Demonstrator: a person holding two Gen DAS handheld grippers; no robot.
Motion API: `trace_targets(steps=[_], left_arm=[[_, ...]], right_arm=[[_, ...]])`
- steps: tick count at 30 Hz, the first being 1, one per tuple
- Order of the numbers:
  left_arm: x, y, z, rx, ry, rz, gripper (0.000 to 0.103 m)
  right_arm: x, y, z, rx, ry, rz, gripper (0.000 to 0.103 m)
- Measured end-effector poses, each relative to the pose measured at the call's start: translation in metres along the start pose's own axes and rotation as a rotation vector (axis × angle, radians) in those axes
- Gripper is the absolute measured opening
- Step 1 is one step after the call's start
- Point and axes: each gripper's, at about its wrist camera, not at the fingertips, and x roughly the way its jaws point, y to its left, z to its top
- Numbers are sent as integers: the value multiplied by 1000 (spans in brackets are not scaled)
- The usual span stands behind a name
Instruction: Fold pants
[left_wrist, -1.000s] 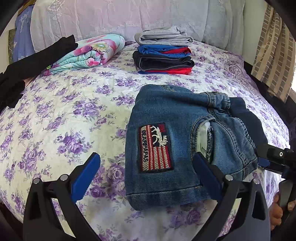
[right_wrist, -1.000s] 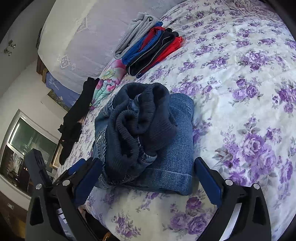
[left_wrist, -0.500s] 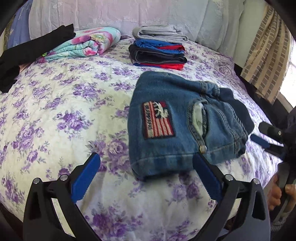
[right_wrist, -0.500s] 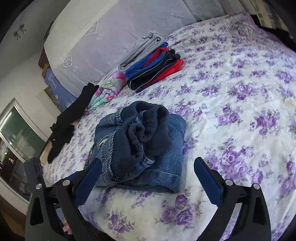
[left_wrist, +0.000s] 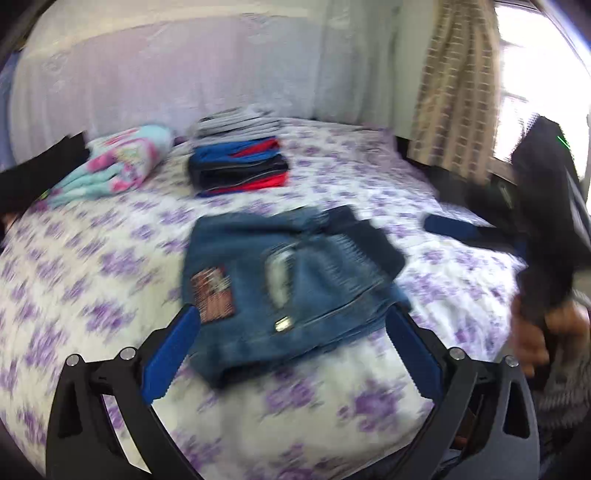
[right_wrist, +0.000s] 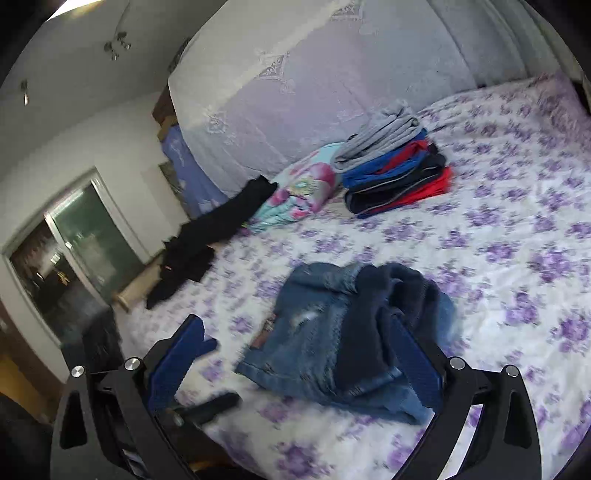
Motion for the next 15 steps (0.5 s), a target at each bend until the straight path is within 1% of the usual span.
trace_targets(steps=[1, 2, 4, 5, 7, 9, 10, 11, 13, 15], left_arm=[[6, -7, 6, 20, 0, -33, 98], [11, -12, 9, 31, -4, -51, 98], [24, -25, 14, 66, -16, -81, 98], [31, -29, 15, 79, -13, -92, 98], [49, -38, 13, 97, 27, -114, 98], [69, -42, 6, 91, 102, -145, 98], [77, -44, 0, 85, 131, -143, 98], [81, -46, -6, 92, 132, -126, 98], [80, -60, -17, 193, 97, -67, 98], [82, -65, -23, 245, 91, -39, 98]], right_arm=[[10, -7, 17, 54, 35, 77, 99], [22, -15, 32, 106, 87, 129, 99], [50, -26, 56, 184, 191, 182, 99], [63, -27, 63, 198, 234, 209, 99], [86, -24, 70, 220, 314, 252, 99], [108, -18, 69, 236, 380, 282, 100], [123, -13, 69, 239, 424, 294, 100], [137, -9, 68, 235, 463, 284, 100], [164, -5, 66, 225, 530, 241, 100], [187, -10, 69, 241, 595, 216, 100]])
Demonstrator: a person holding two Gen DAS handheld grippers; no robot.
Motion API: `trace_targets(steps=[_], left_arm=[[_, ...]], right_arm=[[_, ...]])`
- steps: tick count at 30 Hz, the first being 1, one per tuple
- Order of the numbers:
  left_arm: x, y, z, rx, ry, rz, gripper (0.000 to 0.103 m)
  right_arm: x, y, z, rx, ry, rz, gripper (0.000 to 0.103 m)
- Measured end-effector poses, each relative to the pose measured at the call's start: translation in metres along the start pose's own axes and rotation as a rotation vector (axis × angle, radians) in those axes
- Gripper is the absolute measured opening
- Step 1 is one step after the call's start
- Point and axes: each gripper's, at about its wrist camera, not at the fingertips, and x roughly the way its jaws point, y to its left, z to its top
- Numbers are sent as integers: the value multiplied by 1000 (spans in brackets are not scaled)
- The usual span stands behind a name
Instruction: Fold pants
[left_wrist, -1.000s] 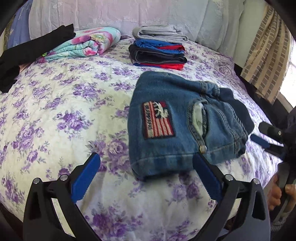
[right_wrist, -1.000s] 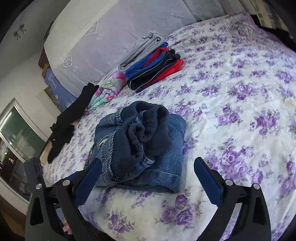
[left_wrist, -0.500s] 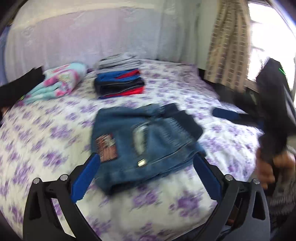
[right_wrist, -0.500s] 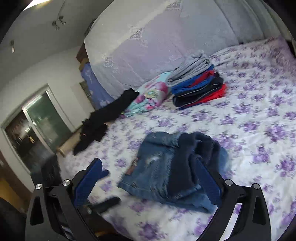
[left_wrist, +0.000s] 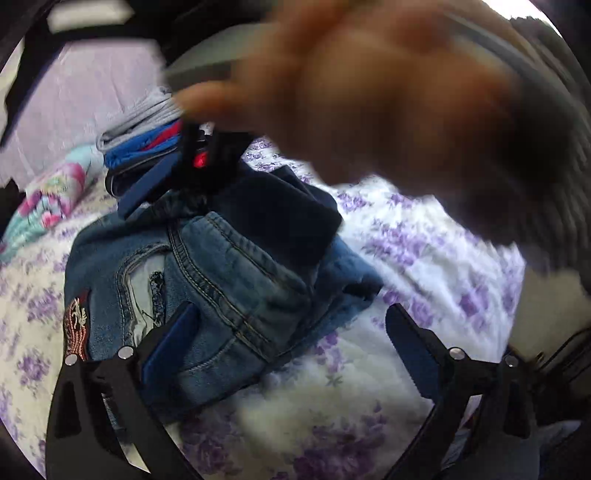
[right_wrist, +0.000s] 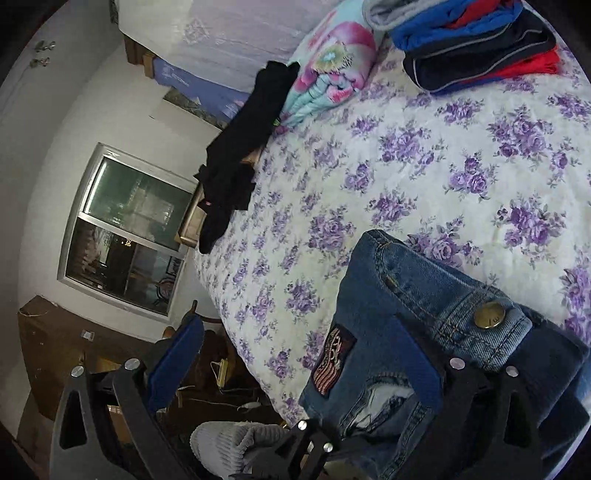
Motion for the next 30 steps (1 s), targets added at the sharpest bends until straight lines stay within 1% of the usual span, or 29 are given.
trace_targets(steps=[2, 4, 5, 6, 8, 9, 11, 12, 13, 14, 15, 16, 17, 18, 20, 21, 22, 24, 25, 26, 28, 30], left_arm=[[1, 0, -3, -2, -8, -6, 98], [2, 2, -2, -15, -12, -14, 98], [4, 3, 0, -18, -11, -16, 98], [3, 4, 0, -18, -10, -15, 98], [-4, 7, 0, -27, -18, -38, 98], [-11, 15, 1, -55, -32, -62, 98], [-23, 27, 2, -118, -61, -101, 98], [-29, 35, 3, -156, -73, -113, 98], [-31, 40, 5, -180, -78, -116, 98], [-31, 43, 5, -188, -81, -103, 98], [-30, 46, 5, -191, -84, -71, 98], [-27, 50, 4, -192, -69, -44, 98], [-14, 54, 0, -200, -7, -42, 98], [-8, 55, -4, -194, 20, -33, 98], [-6, 48, -11, -141, 3, 23, 98], [-4, 43, -12, -118, 9, 53, 98], [-2, 41, -13, -112, 11, 67, 98], [-4, 41, -13, -125, 4, 58, 98], [-8, 41, -15, -129, -1, 52, 98], [-12, 41, -14, -139, -9, 39, 98], [-28, 49, -9, -199, -42, -28, 98], [-39, 57, -5, -247, -64, -71, 98]], right_arm=[[10, -12, 12, 50, 58, -34, 99], [12, -27, 20, 84, 72, -56, 98], [14, -35, 22, 113, 79, -71, 91], [13, -39, 23, 131, 80, -77, 86], [5, -33, 21, 137, 77, -26, 87], [-3, -21, 20, 107, 55, 20, 92], [-11, -3, 23, 56, 15, 43, 100], [-10, 4, 25, 39, 18, 57, 100], [0, 8, 29, 34, 45, 65, 100], [11, 8, 32, 38, 72, 57, 100], [24, 7, 34, 46, 106, 38, 100], [39, 3, 36, 51, 140, 0, 99], [51, -2, 38, 52, 160, -43, 99], [58, -7, 40, 58, 168, -63, 99], [72, -19, 45, 90, 188, -90, 99], [74, -21, 48, 97, 195, -97, 99], [75, -19, 49, 92, 195, -106, 99], [71, -15, 50, 72, 165, -117, 99], [61, -12, 48, 66, 133, -98, 99], [53, -10, 48, 49, 104, -97, 99], [22, 2, 43, 7, 28, -132, 99], [-11, 12, 25, -20, -4, -122, 99]])
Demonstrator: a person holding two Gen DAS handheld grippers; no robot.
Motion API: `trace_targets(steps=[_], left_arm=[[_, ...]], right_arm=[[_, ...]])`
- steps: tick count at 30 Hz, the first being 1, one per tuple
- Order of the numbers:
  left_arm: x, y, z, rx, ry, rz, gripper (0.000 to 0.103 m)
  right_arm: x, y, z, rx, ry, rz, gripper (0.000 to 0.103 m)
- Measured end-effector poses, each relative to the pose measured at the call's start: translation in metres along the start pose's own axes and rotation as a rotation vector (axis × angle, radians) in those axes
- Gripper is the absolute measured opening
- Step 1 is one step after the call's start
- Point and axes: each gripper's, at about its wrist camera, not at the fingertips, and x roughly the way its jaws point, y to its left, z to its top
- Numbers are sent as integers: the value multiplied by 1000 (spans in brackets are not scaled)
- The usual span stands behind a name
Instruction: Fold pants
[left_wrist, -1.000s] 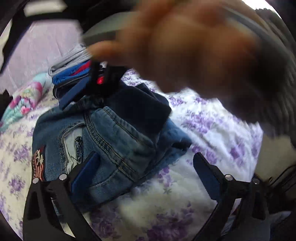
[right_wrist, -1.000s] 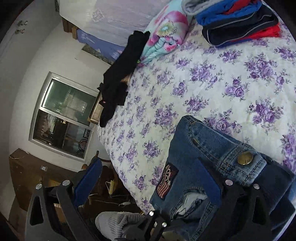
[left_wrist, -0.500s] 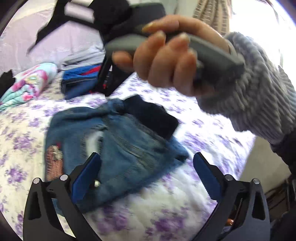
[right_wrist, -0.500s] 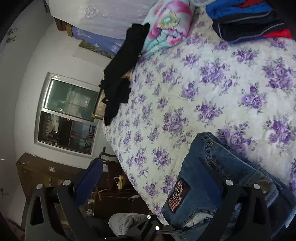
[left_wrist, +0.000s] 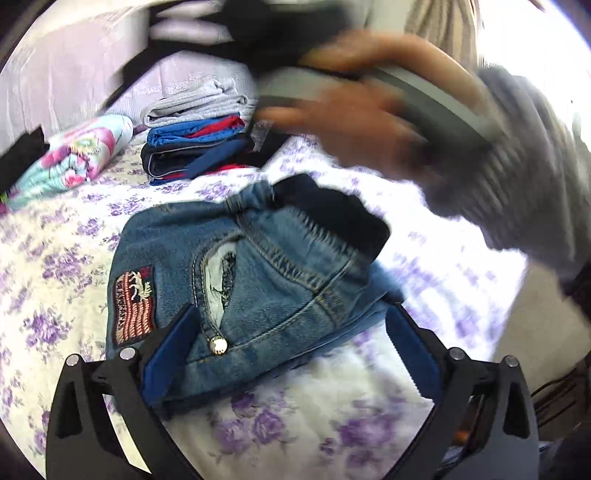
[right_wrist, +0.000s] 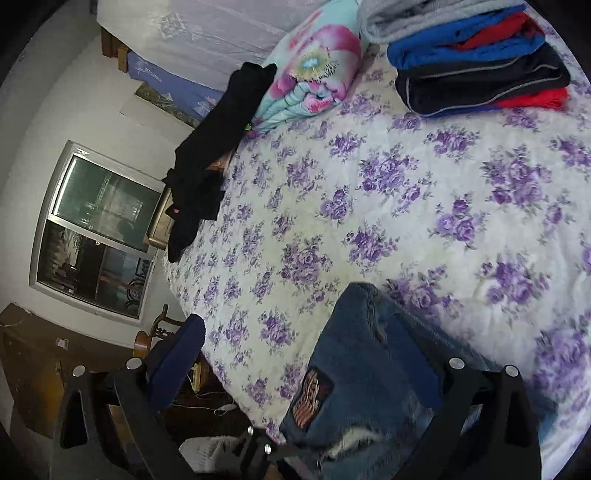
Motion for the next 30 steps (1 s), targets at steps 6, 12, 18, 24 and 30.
trace_targets(steps=[6, 12, 18, 24, 30], left_arm=[[1, 16, 20, -35, -12, 38, 98], [30, 11, 7, 59, 98, 121, 98], [-11, 17, 16, 92, 16, 154, 98], [-24, 77, 30, -89, 72, 240, 98], [-10, 114, 39, -274, 114, 171, 98]], right_arm=[[-59, -6, -70, 9, -65, 56, 99], [-58, -89, -124, 255, -139, 237, 93], [-128, -69, -148, 150, -385, 75, 100], [-110, -115, -184, 304, -373, -64, 100], [-77, -110, -179, 265, -391, -29, 100]])
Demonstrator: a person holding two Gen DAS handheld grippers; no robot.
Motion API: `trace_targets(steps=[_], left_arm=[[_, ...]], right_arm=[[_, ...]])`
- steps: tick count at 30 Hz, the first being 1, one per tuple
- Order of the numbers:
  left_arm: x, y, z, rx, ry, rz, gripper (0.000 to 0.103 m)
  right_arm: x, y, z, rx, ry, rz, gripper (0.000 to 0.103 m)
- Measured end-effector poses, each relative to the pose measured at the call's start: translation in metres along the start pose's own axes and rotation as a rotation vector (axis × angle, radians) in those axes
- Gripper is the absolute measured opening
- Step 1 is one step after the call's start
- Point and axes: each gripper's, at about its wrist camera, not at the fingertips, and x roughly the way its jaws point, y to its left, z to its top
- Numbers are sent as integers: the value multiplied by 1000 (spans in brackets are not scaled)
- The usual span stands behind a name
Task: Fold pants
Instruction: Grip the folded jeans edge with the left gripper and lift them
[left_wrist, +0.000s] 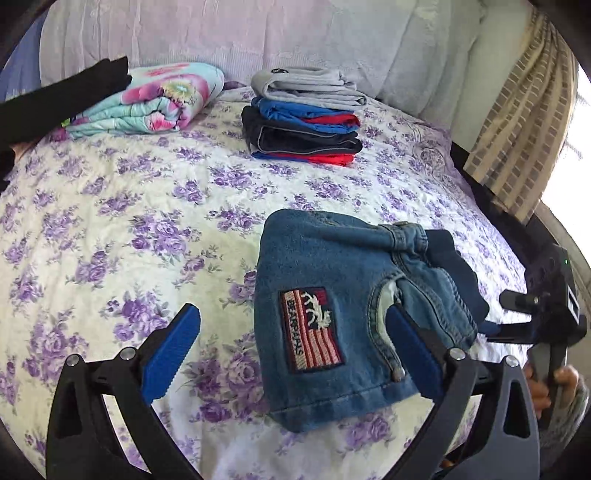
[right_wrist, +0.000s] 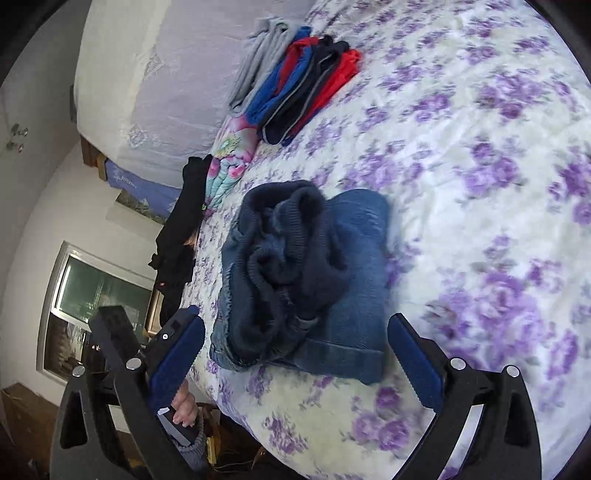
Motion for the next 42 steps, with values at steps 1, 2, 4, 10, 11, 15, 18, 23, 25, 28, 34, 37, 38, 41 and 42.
trace_targets(steps=[1, 2, 4, 10, 11, 15, 18, 23, 25, 28, 34, 37, 38, 41, 42], left_arm=[[5, 0, 2, 1, 7, 0, 98], [8, -1, 0, 4, 14, -2, 98], [17, -4, -2, 10, 34, 0, 98], [42, -7, -9, 13, 93, -14, 98], [46, -6, -10, 12, 99, -13, 98], [56, 3, -12, -39, 117, -67, 99], [64, 11, -11, -83, 145, -123, 99], [74, 24, -18, -180, 166, -205, 99], [75, 23, -20, -169, 155, -210, 99], [77, 24, -20, -167, 160, -224, 99], [76, 28, -22, -158, 174, -261, 99], [74, 33, -25, -189, 174, -297, 98], [74, 33, -26, -196, 172, -304, 98], [75, 32, -27, -216, 165, -319, 97], [75, 30, -27, -222, 167, -346, 95]], right_arm=[[3, 3, 2, -5, -9, -18, 100], [2, 3, 0, -8, -20, -32, 100], [7, -1, 1, 9, -20, -28, 100], [17, -9, -6, 34, -3, -11, 100], [19, -8, -5, 34, 0, -1, 100], [26, -5, -1, 29, 18, -2, 100], [33, -6, 2, 24, 18, -16, 100], [36, -8, -3, -1, -29, -11, 99], [35, -8, -8, -36, -43, 5, 99], [34, -9, -9, -63, -20, 35, 99], [35, -10, -5, -56, -2, 31, 99], [36, -9, -4, -32, -26, 30, 100], [37, -8, -4, -27, -36, 28, 100], [40, -3, -6, -37, -58, 29, 100], [40, -2, -7, -44, -66, 32, 100]])
